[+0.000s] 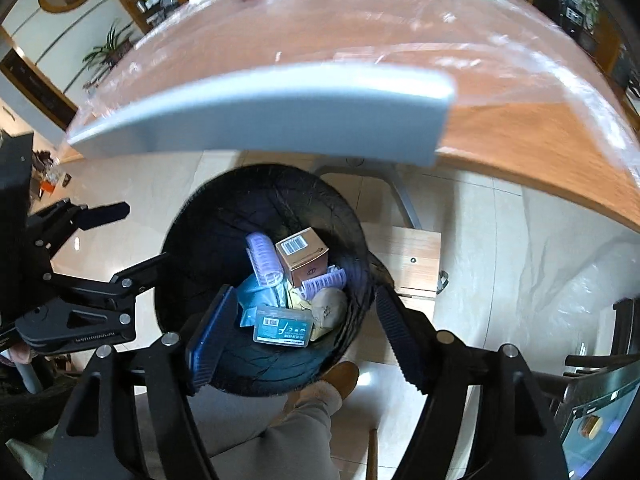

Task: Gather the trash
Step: 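Move both tools back over the table toward the two white medicine boxes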

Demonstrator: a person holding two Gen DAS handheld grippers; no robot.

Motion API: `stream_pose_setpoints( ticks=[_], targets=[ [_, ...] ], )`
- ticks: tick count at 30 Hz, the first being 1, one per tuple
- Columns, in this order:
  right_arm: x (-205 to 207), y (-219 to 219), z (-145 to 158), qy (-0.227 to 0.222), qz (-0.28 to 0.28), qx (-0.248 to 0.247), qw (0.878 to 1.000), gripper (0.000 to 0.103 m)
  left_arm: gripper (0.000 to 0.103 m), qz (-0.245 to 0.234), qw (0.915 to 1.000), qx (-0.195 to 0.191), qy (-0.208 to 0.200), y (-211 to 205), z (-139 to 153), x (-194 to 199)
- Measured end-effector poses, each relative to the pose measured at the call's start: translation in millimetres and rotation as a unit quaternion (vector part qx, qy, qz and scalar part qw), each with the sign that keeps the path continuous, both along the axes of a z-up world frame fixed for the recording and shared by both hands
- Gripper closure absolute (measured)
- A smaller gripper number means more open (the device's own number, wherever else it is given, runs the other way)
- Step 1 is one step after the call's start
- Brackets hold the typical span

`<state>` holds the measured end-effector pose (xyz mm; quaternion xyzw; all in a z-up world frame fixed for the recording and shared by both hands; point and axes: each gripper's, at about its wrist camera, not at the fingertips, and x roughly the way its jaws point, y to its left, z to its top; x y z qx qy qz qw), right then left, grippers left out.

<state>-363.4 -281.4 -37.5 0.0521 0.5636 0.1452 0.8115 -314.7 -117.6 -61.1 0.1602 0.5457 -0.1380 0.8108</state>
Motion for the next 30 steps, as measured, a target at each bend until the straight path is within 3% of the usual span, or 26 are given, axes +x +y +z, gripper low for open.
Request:
stream_pose_setpoints(
  ticks=[5, 7, 10, 13, 21, 30],
  targets=[
    [-11.6, -14.7, 58.7, -0.068, -0.007, 0.017, 0.998, 0.031, 0.021, -0.009, 0.9965, -0.074, -0.039, 9.6, 61.3, -12.7],
    [-9.3, -22.1, 85.1, -0.106, -0.022, 0.011, 0.994, 0.022, 0.018, -0.023, 0.9924, -0.1, -0.067, 11.0, 91.3, -14.4],
    [9.0, -33.1, 112.9, -0.142, -0.058, 0.021, 0.988, 0.011, 0.003, -0.034, 0.9841, -0.106, -0.138, 8.5, 133.6, -8.1],
    [41.1, -43.9, 122.3, -0.152, -0.099, 0.029, 0.983, 0.007, 0.002, -0.014, 0.9765, -0.096, -0.192, 8.5, 155.2, 19.7],
    [129.0, -31.1, 119.6, -0.152, -0.135, 0.018, 0.979, 0.007, 0.002, 0.068, 0.9789, -0.113, -0.156, 26.8, 150.9, 127.9],
    [222.3, -4.3, 91.9, -0.124, -0.158, -0.023, 0.979, 0.007, 0.002, 0.049, 0.9844, -0.071, -0.153, 20.0, 134.4, 205.7]
  ],
)
